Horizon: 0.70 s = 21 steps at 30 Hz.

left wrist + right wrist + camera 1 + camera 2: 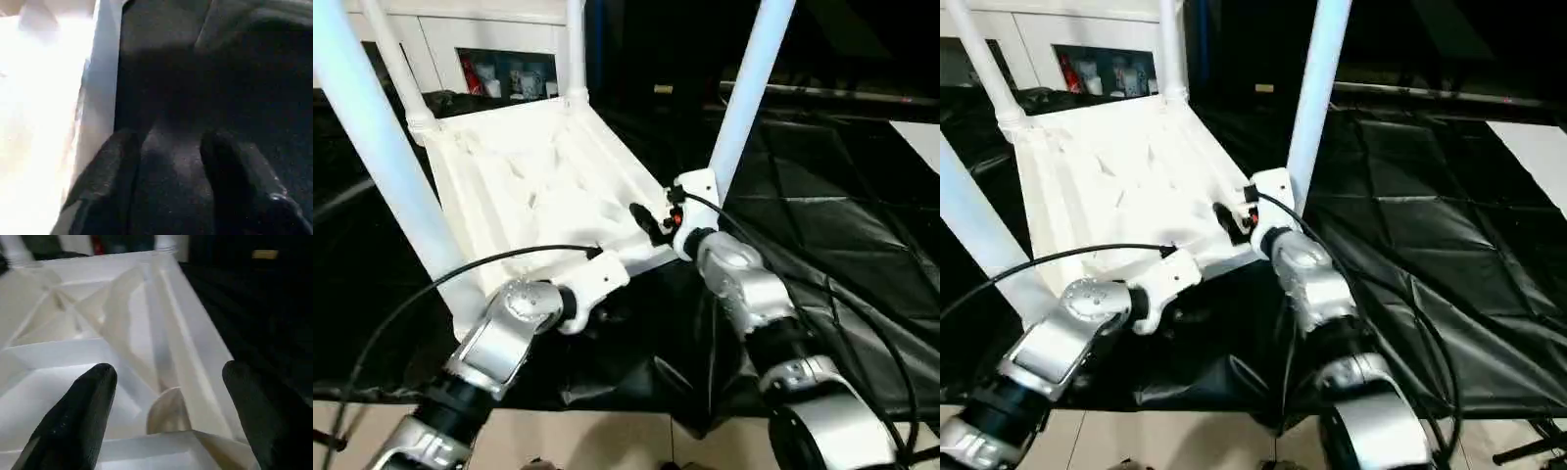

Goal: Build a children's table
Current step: Rotate table base

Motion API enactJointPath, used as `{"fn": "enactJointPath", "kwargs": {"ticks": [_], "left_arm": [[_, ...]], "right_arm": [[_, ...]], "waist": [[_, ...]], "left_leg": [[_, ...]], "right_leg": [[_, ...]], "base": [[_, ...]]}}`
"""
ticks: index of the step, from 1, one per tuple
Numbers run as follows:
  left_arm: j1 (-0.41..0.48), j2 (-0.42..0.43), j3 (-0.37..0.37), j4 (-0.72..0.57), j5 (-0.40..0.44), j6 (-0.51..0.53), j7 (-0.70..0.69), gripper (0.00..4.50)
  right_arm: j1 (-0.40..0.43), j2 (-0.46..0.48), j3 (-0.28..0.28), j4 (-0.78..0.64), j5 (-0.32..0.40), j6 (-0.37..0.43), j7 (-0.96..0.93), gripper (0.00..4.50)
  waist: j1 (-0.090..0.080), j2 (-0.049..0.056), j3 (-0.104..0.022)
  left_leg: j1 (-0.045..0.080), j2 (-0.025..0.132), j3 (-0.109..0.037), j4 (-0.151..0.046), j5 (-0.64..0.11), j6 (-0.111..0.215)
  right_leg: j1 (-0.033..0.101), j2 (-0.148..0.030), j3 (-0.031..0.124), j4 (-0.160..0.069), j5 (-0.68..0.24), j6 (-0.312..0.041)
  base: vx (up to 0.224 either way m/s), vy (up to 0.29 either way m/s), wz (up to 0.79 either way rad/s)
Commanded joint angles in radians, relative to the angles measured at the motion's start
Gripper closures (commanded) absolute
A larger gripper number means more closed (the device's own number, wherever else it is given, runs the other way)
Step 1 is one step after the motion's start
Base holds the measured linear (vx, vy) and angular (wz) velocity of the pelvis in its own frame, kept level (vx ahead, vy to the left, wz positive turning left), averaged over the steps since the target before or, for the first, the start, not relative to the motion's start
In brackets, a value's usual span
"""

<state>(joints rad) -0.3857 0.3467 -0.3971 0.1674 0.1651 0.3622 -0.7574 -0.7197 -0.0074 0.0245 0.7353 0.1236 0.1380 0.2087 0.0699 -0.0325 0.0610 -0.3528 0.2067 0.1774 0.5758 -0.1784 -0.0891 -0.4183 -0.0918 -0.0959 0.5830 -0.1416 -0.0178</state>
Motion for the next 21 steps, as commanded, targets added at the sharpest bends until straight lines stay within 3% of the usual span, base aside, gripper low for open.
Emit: {"fn": "enactJointPath", "kwargs": {"ticks": [1,7,11,16,20,21], "left_arm": [[0.025,0.032,-0.006,0.017,0.06,-0.001,0.046,1.5],[0.049,0.072,-0.041,0.038,0.127,-0.039,0.088,1.3],[0.051,0.084,-0.043,0.053,0.147,-0.07,0.122,0.88],[0.056,0.095,-0.044,0.056,0.152,-0.105,0.134,0.53],[0.096,0.079,-0.014,-0.007,0.066,-0.182,0.093,0.15],[0.123,0.059,0.029,-0.05,-0.018,-0.202,0.057,0.12]], "right_arm": [[-0.012,-0.032,-0.055,0.036,-0.007,-0.023,-0.057,0.65],[-0.033,-0.08,-0.09,0.102,-0.012,-0.067,-0.113,0.65],[-0.056,-0.125,-0.114,0.151,-0.012,-0.096,-0.131,0.65],[-0.074,-0.156,-0.131,0.187,-0.011,-0.114,-0.143,0.65],[-0.089,-0.182,-0.145,0.229,-0.01,-0.135,-0.154,0.65],[-0.092,-0.185,-0.148,0.238,-0.01,-0.142,-0.153,0.65]], "waist": [[-0.002,0.005,-0.072],[0.003,-0.001,-0.07],[0.004,-0.011,-0.07],[-0.008,-0.02,-0.067],[-0.024,-0.024,-0.068],[-0.027,-0.027,-0.07]], "left_leg": [[0.005,0.021,0.001,-0.068,-0.205,-0.003],[0.01,0.019,0.0,-0.069,-0.275,-0.021],[0.011,0.014,-0.002,-0.065,-0.32,-0.021],[0.003,0.006,-0.008,-0.06,-0.341,-0.014],[-0.004,0.006,-0.014,-0.056,-0.355,-0.012],[-0.002,0.007,-0.013,-0.054,-0.36,-0.01]], "right_leg": [[0.055,-0.048,0.053,-0.049,-0.252,-0.165],[0.05,-0.047,0.051,-0.059,-0.335,-0.123],[0.043,-0.048,0.046,-0.072,-0.446,-0.08],[0.04,-0.046,0.033,-0.082,-0.557,-0.029],[0.038,-0.05,0.026,-0.088,-0.604,-0.017],[0.036,-0.053,0.026,-0.086,-0.596,-0.029]], "base": [[0.0,0.0,0.0],[0.0,0.0,0.0],[0.0,0.0,0.0],[0.0,0.0,0.0],[0.0,0.0,0.0],[0.0,0.0,0.0]]}}
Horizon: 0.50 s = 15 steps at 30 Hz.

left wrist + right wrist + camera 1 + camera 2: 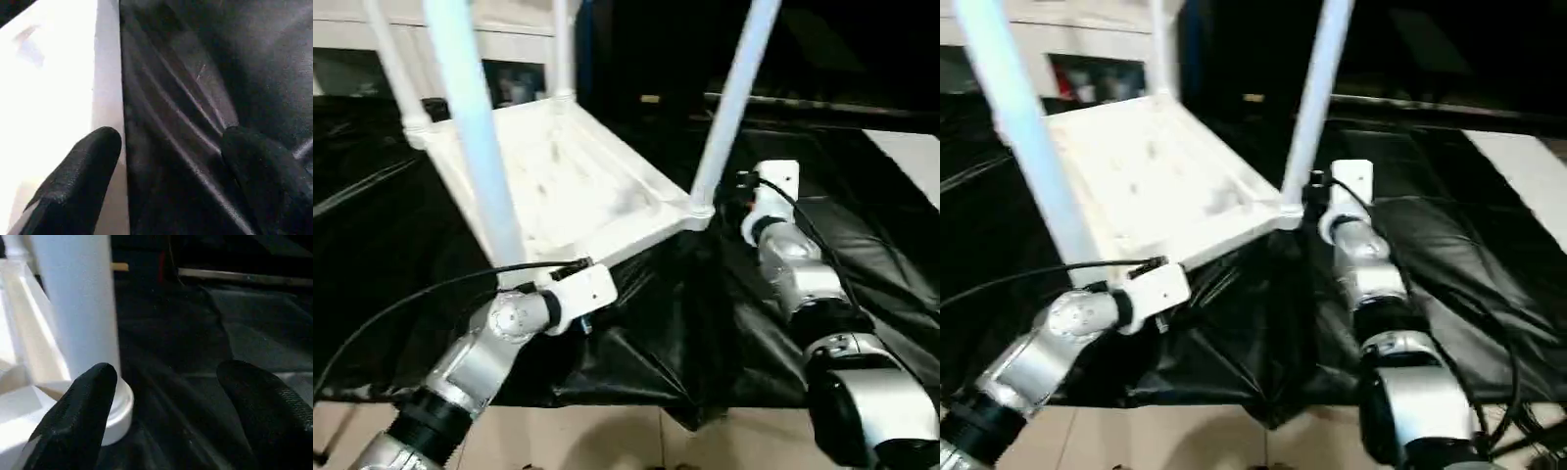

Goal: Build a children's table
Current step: Rotate table base

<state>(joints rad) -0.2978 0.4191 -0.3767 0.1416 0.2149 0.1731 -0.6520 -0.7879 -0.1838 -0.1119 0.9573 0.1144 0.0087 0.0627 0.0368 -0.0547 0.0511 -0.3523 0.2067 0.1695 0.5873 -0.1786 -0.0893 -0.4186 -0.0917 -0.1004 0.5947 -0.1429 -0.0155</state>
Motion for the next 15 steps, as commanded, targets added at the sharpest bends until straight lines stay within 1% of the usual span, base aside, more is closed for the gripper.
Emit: {"fn": "enactJointPath", "kwargs": {"ticks": [1,2,3,4,5,6,7,8,9,10,11,12,13,14,15], "left_arm": [[0.053,-0.024,0.041,-0.058,-0.133,-0.022,-0.081,0.06],[0.053,-0.024,0.041,-0.058,-0.133,-0.022,-0.081,0.02],[0.068,-0.027,0.068,-0.093,-0.187,-0.016,-0.11,0.02],[0.083,-0.022,0.09,-0.13,-0.235,-0.003,-0.14,0.02],[0.083,-0.022,0.09,-0.13,-0.235,-0.003,-0.14,0.02],[0.104,-0.001,0.114,-0.183,-0.292,0.048,-0.187,0.02],[0.118,0.017,0.127,-0.217,-0.329,0.083,-0.215,0.02],[0.13,0.036,0.135,-0.241,-0.351,0.102,-0.237,0.02],[0.166,0.089,0.164,-0.302,-0.403,0.151,-0.287,0.02],[0.184,0.115,0.179,-0.33,-0.425,0.171,-0.307,0.02],[0.201,0.14,0.197,-0.357,-0.447,0.198,-0.326,0.02],[0.232,0.183,0.228,-0.4,-0.484,0.239,-0.357,0.02],[0.232,0.183,0.228,-0.4,-0.484,0.239,-0.357,0.02],[0.272,0.245,0.264,-0.445,-0.52,0.272,-0.399,0.02],[0.288,0.269,0.278,-0.462,-0.534,0.289,-0.414,0.02]], "right_arm": [[-0.027,-0.01,-0.01,0.023,0.001,-0.018,0.004,0.65],[-0.027,-0.01,-0.01,0.023,0.001,-0.018,0.004,0.65],[-0.029,-0.009,-0.006,0.025,0.004,-0.017,0.022,0.65],[-0.029,-0.006,0.0,0.024,0.003,-0.016,0.041,0.65],[-0.029,-0.006,0.0,0.024,0.003,-0.016,0.041,0.65],[-0.021,-0.002,0.014,0.014,-0.002,-0.011,0.072,0.65],[-0.016,0.002,0.023,0.011,-0.008,-0.009,0.091,0.65],[-0.008,0.004,0.031,0.003,-0.012,-0.009,0.103,0.65],[0.016,0.007,0.052,-0.018,-0.022,-0.005,0.14,0.65],[0.03,0.009,0.062,-0.029,-0.026,-0.003,0.158,0.65],[0.044,0.01,0.07,-0.043,-0.027,0.0,0.173,0.65],[0.069,0.013,0.082,-0.065,-0.025,0.001,0.198,0.65],[0.069,0.013,0.082,-0.065,-0.025,0.001,0.198,0.65],[0.105,0.016,0.095,-0.103,-0.016,0.002,0.237,0.65],[0.119,0.018,0.1,-0.119,-0.012,0.002,0.254,0.65]], "waist": [[0.004,-0.004,-0.061],[0.004,-0.002,-0.063],[0.005,0.0,-0.066],[0.006,0.0,-0.069],[0.008,0.0,-0.074],[0.009,0.003,-0.075],[0.01,-0.001,-0.071],[0.009,-0.001,-0.07],[0.012,0.013,-0.068],[0.01,0.007,-0.065],[0.009,0.006,-0.065],[0.009,0.013,-0.063],[0.009,0.013,-0.062],[0.006,0.012,-0.061],[0.009,0.015,-0.059]], "left_leg": [[-0.004,0.01,-0.007,-0.067,-0.359,-0.008],[-0.005,0.011,-0.005,-0.066,-0.354,-0.007],[-0.004,0.015,-0.004,-0.067,-0.344,-0.005],[-0.006,0.016,-0.003,-0.066,-0.332,-0.005],[-0.012,0.018,0.0,-0.065,-0.283,-0.001],[-0.017,0.017,0.001,-0.065,-0.256,0.004],[-0.018,0.016,0.007,-0.063,-0.224,0.021],[-0.019,0.016,0.008,-0.062,-0.228,0.021],[-0.014,0.017,0.008,-0.063,-0.245,0.018],[-0.019,0.017,0.007,-0.065,-0.249,0.017],[-0.016,0.016,0.008,-0.064,-0.261,0.014],[-0.01,0.016,0.01,-0.064,-0.267,0.009],[-0.011,0.017,0.009,-0.066,-0.266,0.007],[-0.01,0.015,0.009,-0.067,-0.275,0.007],[-0.01,0.019,0.007,-0.07,-0.289,0.003]], "right_leg": [[0.036,-0.052,0.032,-0.095,-0.573,-0.048],[0.035,-0.053,0.035,-0.09,-0.549,-0.059],[0.032,-0.048,0.039,-0.084,-0.487,-0.081],[0.035,-0.048,0.041,-0.076,-0.446,-0.096],[0.04,-0.047,0.045,-0.061,-0.338,-0.131],[0.043,-0.042,0.046,-0.055,-0.286,-0.143],[0.042,-0.037,0.047,-0.044,-0.206,-0.178],[0.044,-0.038,0.048,-0.041,-0.208,-0.182],[0.044,-0.042,0.05,-0.042,-0.227,-0.185],[0.046,-0.042,0.05,-0.044,-0.235,-0.181],[0.045,-0.039,0.051,-0.046,-0.262,-0.171],[0.041,-0.037,0.054,-0.046,-0.261,-0.173],[0.043,-0.037,0.054,-0.044,-0.257,-0.173],[0.043,-0.032,0.054,-0.047,-0.266,-0.172],[0.044,-0.036,0.054,-0.046,-0.28,-0.17]], "base": [[0.0,0.0,0.0],[0.0,0.0,0.0],[0.0,0.0,0.0],[0.0,0.0,0.0],[0.0,0.0,0.0],[0.0,0.0,0.0],[0.0,0.0,0.0],[0.0,0.0,0.0],[0.0,0.0,0.0],[0.0,0.0,0.0],[0.0,0.0,0.0],[0.0,0.0,0.0],[0.0,0.0,0.0],[0.0,0.0,0.0],[0.0,0.0,0.0]]}}
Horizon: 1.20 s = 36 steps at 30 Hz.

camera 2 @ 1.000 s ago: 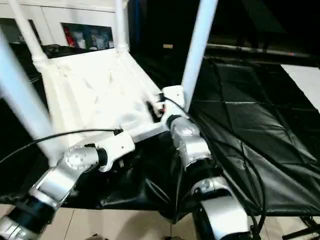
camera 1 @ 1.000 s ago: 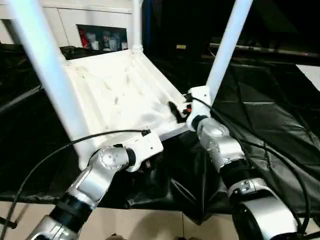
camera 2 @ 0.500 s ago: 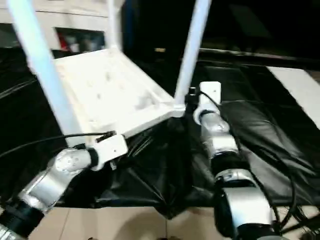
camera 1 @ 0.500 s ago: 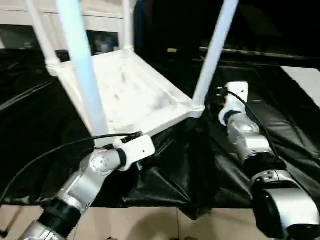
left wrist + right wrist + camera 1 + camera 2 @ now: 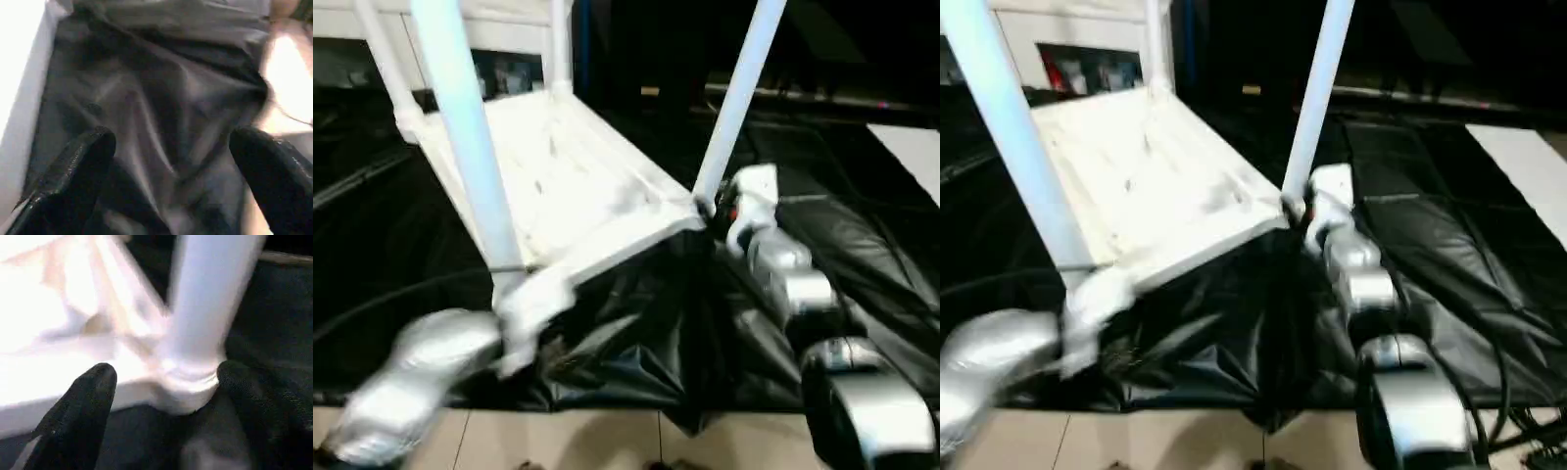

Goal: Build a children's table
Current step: Rotate table base

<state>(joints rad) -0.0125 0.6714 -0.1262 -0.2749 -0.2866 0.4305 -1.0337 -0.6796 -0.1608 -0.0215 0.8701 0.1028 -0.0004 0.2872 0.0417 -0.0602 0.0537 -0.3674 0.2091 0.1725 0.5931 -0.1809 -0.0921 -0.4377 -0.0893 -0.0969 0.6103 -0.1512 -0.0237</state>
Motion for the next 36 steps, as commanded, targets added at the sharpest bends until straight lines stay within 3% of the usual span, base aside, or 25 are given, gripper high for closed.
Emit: {"fn": "enactJointPath", "kwargs": {"ticks": [1,2,3,6,10,11,12,13,15,16,19,20,21,23,25,26,27,28,30,33,35,36], "left_arm": [[0.013,0.031,0.038,-0.055,-0.04,0.039,-0.041,0.02],[0.05,0.082,0.074,-0.088,-0.068,0.064,-0.074,0.02],[0.061,0.096,0.085,-0.097,-0.077,0.071,-0.084,0.02],[0.194,0.192,0.284,-0.169,-0.203,0.138,-0.181,0.02],[0.269,0.234,0.466,-0.146,-0.252,0.156,-0.26,0.02],[0.269,0.234,0.466,-0.146,-0.252,0.156,-0.26,0.02],[0.279,0.25,0.519,-0.125,-0.263,0.153,-0.277,0.02],[0.277,0.253,0.534,-0.113,-0.263,0.145,-0.28,0.02],[0.185,0.234,0.581,-0.027,-0.296,0.062,-0.245,0.02],[0.156,0.228,0.58,-0.015,-0.312,0.052,-0.231,0.02],[0.11,0.216,0.559,-0.009,-0.332,0.054,-0.215,0.02],[0.085,0.194,0.527,-0.026,-0.324,0.071,-0.203,0.02],[0.073,0.182,0.513,-0.033,-0.318,0.077,-0.195,0.02],[0.055,0.163,0.495,-0.035,-0.306,0.071,-0.182,0.02],[0.006,0.126,0.446,-0.007,-0.238,0.024,-0.113,0.02],[0.006,0.126,0.446,-0.007,-0.238,0.024,-0.113,0.02],[-0.017,0.113,0.417,0.022,-0.183,-0.009,-0.067,0.02],[-0.03,0.112,0.393,0.048,-0.152,-0.02,-0.041,0.02],[-0.051,0.115,0.369,0.101,-0.115,-0.007,0.005,0.02],[-0.037,0.135,0.371,0.096,-0.136,0.024,-0.014,0.02],[-0.027,0.148,0.376,0.092,-0.143,0.047,-0.021,0.02],[-0.009,0.166,0.382,0.085,-0.142,0.069,-0.025,0.02]], "right_arm": [[0.021,-0.004,0.013,-0.043,0.004,0.012,0.043,0.65],[0.056,-0.002,0.026,-0.084,0.018,0.014,0.089,0.65],[0.066,-0.002,0.03,-0.096,0.022,0.014,0.103,0.65],[0.165,-0.02,0.073,-0.184,0.027,0.017,0.205,0.65],[0.213,-0.042,0.095,-0.208,0.006,0.026,0.219,0.65],[0.213,-0.042,0.095,-0.208,0.006,0.026,0.219,0.65],[0.225,-0.045,0.097,-0.216,-0.003,0.036,0.218,0.65],[0.227,-0.046,0.097,-0.215,-0.006,0.038,0.216,0.65],[0.232,-0.042,0.109,-0.206,-0.031,0.054,0.202,0.65],[0.231,-0.04,0.114,-0.205,-0.039,0.059,0.198,0.65],[0.224,-0.035,0.125,-0.194,-0.054,0.065,0.186,0.65],[0.214,-0.029,0.134,-0.181,-0.065,0.064,0.172,0.65],[0.209,-0.026,0.138,-0.177,-0.069,0.064,0.165,0.65],[0.203,-0.02,0.141,-0.174,-0.072,0.065,0.158,0.65],[0.199,-0.005,0.145,-0.185,-0.076,0.069,0.16,0.65],[0.199,-0.005,0.145,-0.185,-0.076,0.069,0.16,0.65],[0.197,0.002,0.148,-0.193,-0.079,0.071,0.161,0.65],[0.197,0.008,0.152,-0.201,-0.082,0.072,0.161,0.65],[0.197,0.018,0.157,-0.213,-0.085,0.077,0.156,0.65],[0.198,0.019,0.158,-0.214,-0.086,0.077,0.154,0.65],[0.199,0.018,0.158,-0.215,-0.086,0.077,0.154,0.65],[0.202,0.015,0.157,-0.216,-0.086,0.076,0.155,0.65]], "waist": [[0.001,0.019,-0.06],[0.003,0.022,-0.058],[0.002,0.022,-0.057],[-0.003,0.026,-0.045],[-0.005,0.023,-0.041],[-0.006,0.024,-0.04],[-0.006,0.015,-0.04],[-0.005,0.017,-0.039],[-0.005,0.02,-0.037],[-0.002,0.022,-0.039],[-0.003,0.022,-0.031],[-0.006,0.024,-0.028],[-0.01,0.022,-0.027],[-0.014,0.033,-0.032],[-0.019,0.038,-0.034],[-0.017,0.038,-0.032],[-0.017,0.038,-0.032],[-0.022,0.034,-0.029],[-0.022,0.039,-0.03],[-0.024,0.044,-0.031],[-0.024,0.046,-0.026],[-0.027,0.045,-0.02]], "left_leg": [[0.004,0.016,0.004,-0.077,-0.294,0.007],[0.012,0.015,0.004,-0.075,-0.323,0.002],[0.01,0.015,0.004,-0.076,-0.332,0.001],[0.012,0.016,-0.003,-0.083,-0.408,-0.009],[0.018,0.012,-0.004,-0.081,-0.441,-0.009],[0.021,0.013,-0.007,-0.081,-0.453,-0.011],[0.021,0.012,-0.008,-0.081,-0.456,-0.01],[0.019,0.01,-0.009,-0.081,-0.454,-0.008],[0.025,0.008,-0.011,-0.08,-0.472,-0.012],[0.033,0.007,-0.011,-0.078,-0.481,-0.018],[0.03,0.012,-0.021,-0.086,-0.524,-0.032],[0.041,0.012,-0.024,-0.085,-0.568,-0.036],[0.044,0.013,-0.026,-0.085,-0.583,-0.039],[0.042,0.015,-0.033,-0.089,-0.59,-0.043],[0.038,0.019,-0.039,-0.096,-0.598,-0.047],[0.043,0.018,-0.038,-0.094,-0.607,-0.045],[0.047,0.017,-0.037,-0.092,-0.608,-0.045],[0.047,0.013,-0.039,-0.091,-0.616,-0.045],[0.053,0.011,-0.04,-0.086,-0.611,-0.044],[0.044,0.022,-0.05,-0.098,-0.639,-0.045],[0.05,0.026,-0.05,-0.105,-0.686,-0.047],[0.056,0.025,-0.05,-0.107,-0.726,-0.046]], "right_leg": [[0.062,-0.035,0.05,-0.064,-0.285,-0.158],[0.058,-0.035,0.05,-0.07,-0.324,-0.153],[0.059,-0.035,0.051,-0.07,-0.335,-0.15],[0.053,-0.035,0.049,-0.085,-0.458,-0.117],[0.045,-0.033,0.048,-0.098,-0.525,-0.094],[0.043,-0.033,0.047,-0.102,-0.552,-0.084],[0.043,-0.035,0.047,-0.103,-0.569,-0.074],[0.044,-0.035,0.047,-0.103,-0.58,-0.069],[0.038,-0.035,0.044,-0.113,-0.625,-0.048],[0.036,-0.033,0.043,-0.115,-0.624,-0.045],[0.044,-0.037,0.034,-0.117,-0.661,-0.037],[0.041,-0.039,0.026,-0.127,-0.702,-0.022],[0.043,-0.038,0.02,-0.132,-0.715,-0.017],[0.056,-0.046,0.015,-0.134,-0.689,-0.023],[0.066,-0.045,0.011,-0.131,-0.645,-0.036],[0.061,-0.045,0.01,-0.136,-0.637,-0.036],[0.059,-0.047,0.01,-0.137,-0.641,-0.039],[0.059,-0.044,0.001,-0.147,-0.669,-0.024],[0.06,-0.048,-0.006,-0.153,-0.695,-0.011],[0.078,-0.049,-0.017,-0.148,-0.656,-0.016],[0.072,-0.044,-0.017,-0.144,-0.629,-0.031],[0.069,-0.041,-0.029,-0.15,-0.655,-0.022]], "base": [[0.0,0.0,0.0],[0.0,0.0,0.0],[0.0,0.0,0.0],[0.0,0.0,0.0],[0.0,0.0,0.0],[0.0,0.0,0.0],[0.0,0.0,0.0],[0.0,0.0,0.0],[0.0,0.0,0.0],[0.0,0.0,0.0],[0.0,0.0,0.0],[0.0,0.0,0.0],[0.0,0.0,0.0],[0.0,0.0,0.0],[0.0,0.0,0.0],[0.0,0.0,0.0],[0.0,0.0,0.0],[0.0,0.0,0.0],[0.0,0.0,0.0],[0.0,0.0,0.0],[0.0,0.0,0.0],[0.0,0.0,0.0]]}}
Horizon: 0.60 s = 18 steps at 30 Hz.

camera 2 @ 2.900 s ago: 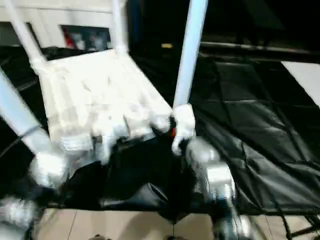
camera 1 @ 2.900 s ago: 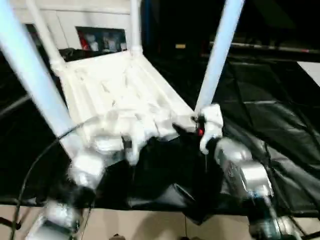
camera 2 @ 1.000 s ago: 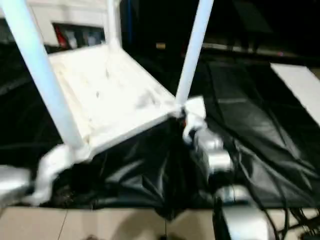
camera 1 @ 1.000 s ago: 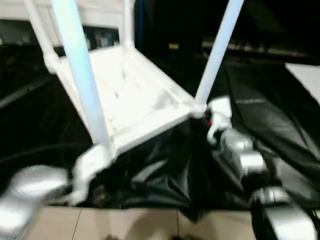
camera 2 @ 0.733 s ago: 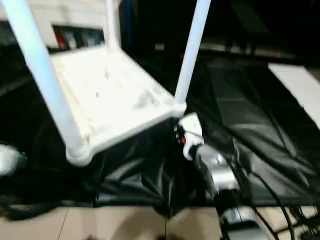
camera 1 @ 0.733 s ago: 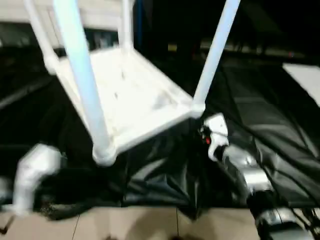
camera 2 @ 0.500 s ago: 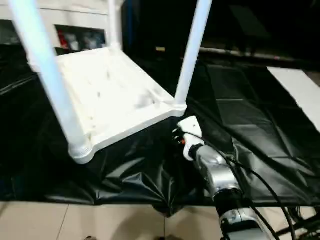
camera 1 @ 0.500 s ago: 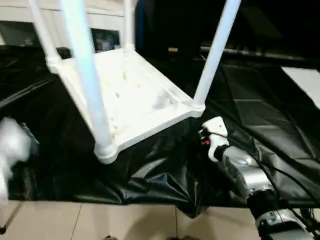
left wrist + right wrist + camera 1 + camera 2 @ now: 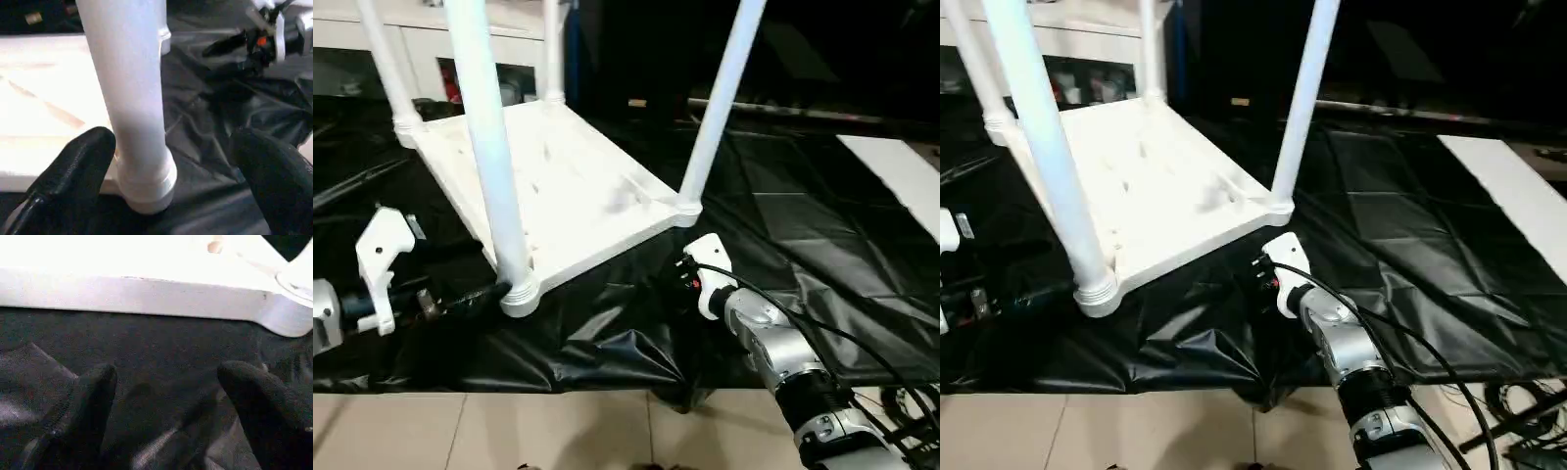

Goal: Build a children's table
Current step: Rotate table base

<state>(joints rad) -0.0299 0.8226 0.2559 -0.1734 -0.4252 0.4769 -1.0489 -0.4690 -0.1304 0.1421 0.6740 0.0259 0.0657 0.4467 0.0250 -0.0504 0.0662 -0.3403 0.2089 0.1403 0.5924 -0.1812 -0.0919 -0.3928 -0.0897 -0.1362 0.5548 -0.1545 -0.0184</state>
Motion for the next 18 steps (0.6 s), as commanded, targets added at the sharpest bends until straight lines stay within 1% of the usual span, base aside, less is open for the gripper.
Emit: {"fn": "enactJointPath", "kwargs": {"ticks": [1,2,3,4,5,6,7,8,9,10,11,12,13,14,15,16,17,18], "left_arm": [[0.008,0.014,0.003,-0.013,-0.002,0.021,-0.007,0.02],[0.001,0.005,0.01,-0.004,0.0,0.009,0.003,0.02],[0.001,0.005,0.01,-0.004,0.0,0.009,0.003,0.02],[-0.063,-0.059,0.016,0.034,-0.003,-0.056,0.052,0.02],[-0.069,-0.066,0.016,0.037,-0.004,-0.063,0.056,0.02],[-0.108,-0.108,0.005,0.04,-0.027,-0.068,0.077,0.02],[-0.119,-0.121,-0.001,0.04,-0.031,-0.068,0.084,0.02],[-0.143,-0.148,-0.029,0.04,-0.018,-0.064,0.11,0.02],[-0.155,-0.16,-0.043,0.04,-0.009,-0.062,0.124,0.02],[-0.17,-0.175,-0.065,0.044,0.01,-0.065,0.142,0.02],[-0.194,-0.198,-0.091,0.053,0.031,-0.041,0.188,0.02],[-0.199,-0.202,-0.096,0.056,0.035,-0.035,0.199,0.02],[-0.213,-0.216,-0.108,0.064,0.05,-0.019,0.23,0.02],[-0.234,-0.242,-0.131,0.08,0.074,-0.026,0.261,0.02],[-0.272,-0.293,-0.163,0.118,0.113,-0.055,0.303,0.02],[-0.287,-0.315,-0.173,0.136,0.126,-0.069,0.316,0.02],[-0.3,-0.33,-0.179,0.151,0.133,-0.075,0.323,0.02],[-0.312,-0.343,-0.186,0.166,0.129,-0.082,0.317,0.02]], "right_arm": [[-0.008,-0.015,-0.008,-0.019,-0.01,0.01,-0.004,0.65],[-0.008,-0.016,-0.01,-0.018,-0.009,0.009,-0.004,0.65],[-0.008,-0.016,-0.01,-0.018,-0.009,0.009,-0.004,0.65],[-0.011,-0.012,-0.019,-0.009,-0.01,0.007,-0.004,0.65],[-0.012,-0.011,-0.019,-0.008,-0.01,0.006,-0.004,0.65],[-0.014,-0.009,-0.018,-0.001,-0.009,0.004,-0.006,0.65],[-0.016,-0.008,-0.017,0.001,-0.009,0.003,-0.007,0.65],[-0.018,-0.004,-0.016,0.004,-0.009,0.001,-0.009,0.65],[-0.019,-0.002,-0.015,0.006,-0.01,0.001,-0.011,0.65],[-0.021,0.0,-0.014,0.007,-0.01,0.0,-0.013,0.65],[-0.024,0.004,-0.012,0.008,-0.011,-0.002,-0.017,0.65],[-0.024,0.005,-0.012,0.008,-0.011,-0.003,-0.018,0.65],[-0.026,0.007,-0.011,0.009,-0.012,-0.004,-0.021,0.65],[-0.028,0.012,-0.009,0.006,-0.011,-0.004,-0.023,0.65],[-0.029,0.022,-0.01,0.001,-0.012,-0.003,-0.027,0.65],[-0.029,0.025,-0.011,-0.001,-0.012,-0.003,-0.028,0.65],[-0.03,0.029,-0.011,-0.001,-0.012,-0.003,-0.03,0.65],[-0.03,0.033,-0.011,-0.001,-0.013,-0.003,-0.032,0.65]], "waist": [[-0.012,0.036,-0.028],[-0.009,0.047,-0.014],[0.015,0.064,-0.017],[0.104,0.077,-0.012],[0.104,0.052,-0.02],[0.098,-0.028,-0.022],[0.13,-0.016,-0.041],[0.15,-0.006,-0.052],[0.158,0.005,-0.052],[0.154,0.019,-0.068],[0.148,0.026,-0.065],[0.146,0.024,-0.064],[0.144,0.03,-0.066],[0.14,0.033,-0.064],[0.138,0.031,-0.064],[0.13,0.029,-0.07],[0.13,0.029,-0.07],[0.116,0.027,-0.076]], "left_leg": [[0.028,0.027,-0.018,-0.112,-0.747,-0.044],[0.012,0.043,-0.01,-0.15,-0.822,-0.045],[-0.045,0.071,0.001,-0.205,-0.874,-0.051],[-0.118,0.067,0.097,-0.251,-0.947,-0.071],[-0.096,0.074,0.103,-0.246,-0.892,-0.033],[0.107,0.001,0.058,0.087,-0.422,-0.019],[0.016,0.022,0.019,0.049,-0.174,0.011],[-0.002,0.029,0.015,0.0,-0.129,0.004],[0.008,0.036,0.022,-0.029,-0.13,-0.017],[0.042,0.032,0.042,-0.04,-0.15,-0.037],[0.028,0.028,0.045,-0.05,-0.195,-0.043],[0.003,0.023,0.037,-0.054,-0.207,-0.054],[-0.006,0.024,0.032,-0.058,-0.207,-0.06],[-0.008,0.025,0.028,-0.063,-0.22,-0.071],[-0.008,0.025,0.027,-0.064,-0.23,-0.075],[-0.012,0.024,0.023,-0.066,-0.206,-0.082],[-0.012,0.024,0.023,-0.066,-0.206,-0.082],[-0.02,0.023,0.019,-0.067,-0.147,-0.083]], "right_leg": [[0.027,-0.035,0.001,-0.096,-0.668,-0.018],[0.049,-0.007,-0.031,-0.07,-0.648,-0.012],[0.107,0.003,-0.018,0.06,-0.513,-0.04],[0.114,0.032,-0.007,0.203,-0.26,-0.071],[0.108,0.032,0.045,0.24,-0.319,-0.046],[-0.123,-0.128,0.157,-0.101,-1.135,0.053],[-0.012,-0.151,0.234,-0.072,-1.07,0.01],[0.019,-0.121,0.212,-0.032,-0.889,-0.008],[0.005,-0.079,0.18,-0.008,-0.71,-0.031],[-0.018,-0.029,0.147,0.033,-0.338,-0.101],[-0.009,-0.011,0.14,0.04,-0.192,-0.157],[0.014,-0.017,0.138,0.043,-0.158,-0.172],[0.025,-0.023,0.136,0.043,-0.161,-0.169],[0.028,-0.024,0.135,0.035,-0.191,-0.151],[0.03,-0.025,0.136,0.031,-0.204,-0.144],[0.042,-0.031,0.135,0.03,-0.187,-0.134],[0.042,-0.031,0.135,0.03,-0.187,-0.134],[0.053,-0.03,0.131,0.036,-0.108,-0.135]], "base": [[0.0,0.0,0.0],[0.0,0.0,0.0],[-0.075,-0.025,0.15],[-0.075,-0.025,0.15],[-0.004,-0.124,0.26],[0.147,-0.189,0.11],[0.147,-0.189,0.11],[0.156,-0.113,-0.03],[0.049,-0.086,0.17],[0.049,-0.086,0.17],[-0.002,-0.061,0.26],[0.0,0.0,0.0],[0.0,0.0,0.0],[0.0,0.0,0.0],[0.0,0.0,0.0],[0.0,0.0,0.0],[0.0,0.0,0.0],[0.0,0.0,0.0]]}}
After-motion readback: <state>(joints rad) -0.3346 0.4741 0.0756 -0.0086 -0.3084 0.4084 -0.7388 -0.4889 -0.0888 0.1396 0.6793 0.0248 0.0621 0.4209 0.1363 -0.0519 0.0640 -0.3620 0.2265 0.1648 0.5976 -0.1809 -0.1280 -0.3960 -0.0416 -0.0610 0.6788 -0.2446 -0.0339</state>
